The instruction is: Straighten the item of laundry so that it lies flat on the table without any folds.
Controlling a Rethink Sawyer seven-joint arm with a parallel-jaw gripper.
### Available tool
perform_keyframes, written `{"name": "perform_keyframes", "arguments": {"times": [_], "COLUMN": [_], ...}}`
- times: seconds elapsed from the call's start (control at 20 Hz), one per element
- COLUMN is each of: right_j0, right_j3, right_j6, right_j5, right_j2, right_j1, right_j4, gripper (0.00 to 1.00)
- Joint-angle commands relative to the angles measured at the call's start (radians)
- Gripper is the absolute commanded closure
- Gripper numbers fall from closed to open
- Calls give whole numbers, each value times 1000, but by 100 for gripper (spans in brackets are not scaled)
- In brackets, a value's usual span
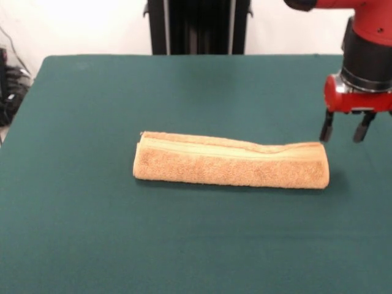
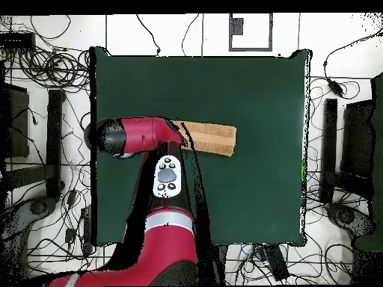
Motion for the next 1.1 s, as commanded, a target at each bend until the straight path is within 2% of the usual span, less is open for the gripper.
{"name": "perform_keyframes", "arguments": {"times": [0.05,0.4,0.6,0.85,1.1], "right_j0": [40,70,82,125,128], "right_j3": [-1,-22,-14,-22,-9], "right_j6": [254,265,295,331,290], "right_j5": [-123,-156,-209,-210,-224], "right_j2": [18,-20,-7,-17,-43], "right_j1": [121,164,184,191,196], "right_j4": [36,41,80,136,124], "gripper": [0,0,0,0,0]}}
